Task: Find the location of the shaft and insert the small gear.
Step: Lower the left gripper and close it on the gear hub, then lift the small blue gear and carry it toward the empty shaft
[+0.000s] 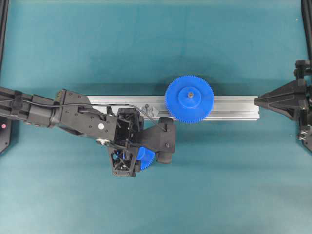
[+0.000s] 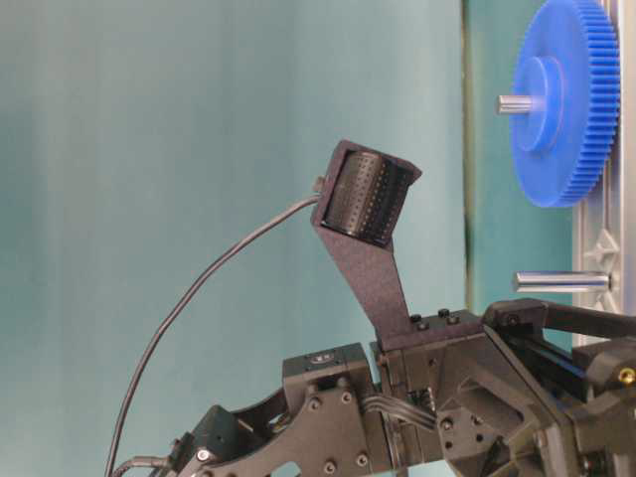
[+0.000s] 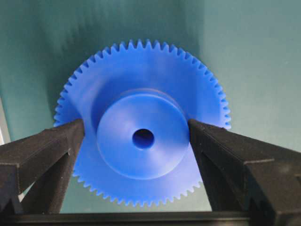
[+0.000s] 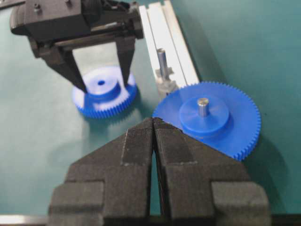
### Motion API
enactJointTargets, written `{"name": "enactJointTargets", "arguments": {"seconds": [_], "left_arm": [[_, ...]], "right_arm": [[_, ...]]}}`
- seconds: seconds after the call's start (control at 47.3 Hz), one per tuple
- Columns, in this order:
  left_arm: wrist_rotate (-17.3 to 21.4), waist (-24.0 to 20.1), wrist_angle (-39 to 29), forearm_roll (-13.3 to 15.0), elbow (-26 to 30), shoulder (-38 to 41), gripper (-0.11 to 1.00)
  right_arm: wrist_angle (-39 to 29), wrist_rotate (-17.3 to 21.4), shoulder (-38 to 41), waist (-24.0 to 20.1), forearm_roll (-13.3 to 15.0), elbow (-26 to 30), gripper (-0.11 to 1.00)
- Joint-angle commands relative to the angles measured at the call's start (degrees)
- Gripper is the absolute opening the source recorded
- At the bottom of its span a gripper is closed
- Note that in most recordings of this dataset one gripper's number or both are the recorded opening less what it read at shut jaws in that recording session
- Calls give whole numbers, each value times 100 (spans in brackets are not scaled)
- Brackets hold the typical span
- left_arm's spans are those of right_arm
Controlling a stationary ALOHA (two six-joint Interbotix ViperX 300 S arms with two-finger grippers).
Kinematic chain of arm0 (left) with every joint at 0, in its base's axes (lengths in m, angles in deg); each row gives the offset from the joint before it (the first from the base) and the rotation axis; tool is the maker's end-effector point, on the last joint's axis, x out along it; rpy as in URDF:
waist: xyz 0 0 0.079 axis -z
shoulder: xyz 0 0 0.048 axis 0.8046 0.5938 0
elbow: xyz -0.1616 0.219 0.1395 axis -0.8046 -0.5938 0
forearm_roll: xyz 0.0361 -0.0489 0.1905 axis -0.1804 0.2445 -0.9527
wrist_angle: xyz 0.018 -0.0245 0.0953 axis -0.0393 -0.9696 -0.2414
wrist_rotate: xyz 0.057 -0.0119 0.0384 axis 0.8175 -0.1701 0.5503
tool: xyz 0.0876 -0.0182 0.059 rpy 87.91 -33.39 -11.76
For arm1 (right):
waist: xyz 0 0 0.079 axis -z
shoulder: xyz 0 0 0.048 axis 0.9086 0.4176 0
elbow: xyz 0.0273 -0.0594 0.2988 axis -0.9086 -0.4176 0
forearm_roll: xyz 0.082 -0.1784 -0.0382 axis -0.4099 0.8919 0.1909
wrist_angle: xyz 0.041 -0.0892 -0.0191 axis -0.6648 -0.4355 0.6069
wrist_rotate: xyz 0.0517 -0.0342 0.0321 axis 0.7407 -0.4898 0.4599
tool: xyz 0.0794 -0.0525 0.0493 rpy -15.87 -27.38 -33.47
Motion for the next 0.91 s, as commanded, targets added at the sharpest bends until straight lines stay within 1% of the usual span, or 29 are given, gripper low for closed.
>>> {"name": "enactJointTargets", "arguments": {"seconds": [0.0, 0.169, 0.275, 0.317, 0.381, 0.444, 0.486, 0.888], "left_arm": [[-9, 18, 18, -9, 70, -53, 93], [-9, 18, -9, -9, 62, -9, 92], [-18, 18, -88, -9, 70, 26, 89], [-18, 18, -123, -9, 70, 35, 87], [-9, 26, -158, 0, 70, 44, 79], [-9, 18, -185, -9, 70, 44, 68], [0, 26, -202, -9, 70, 44, 64], [35, 18, -255, -9, 97, 35, 64]], "right_arm": [[26, 53, 44, 18, 0, 62, 1], [35, 53, 35, 18, 0, 53, 1], [35, 53, 44, 18, 0, 53, 1], [26, 53, 44, 18, 0, 53, 1], [35, 53, 44, 18, 0, 62, 1], [26, 53, 44, 18, 0, 62, 1], [35, 53, 44, 18, 0, 62, 1], [26, 53, 35, 18, 0, 62, 1]]}}
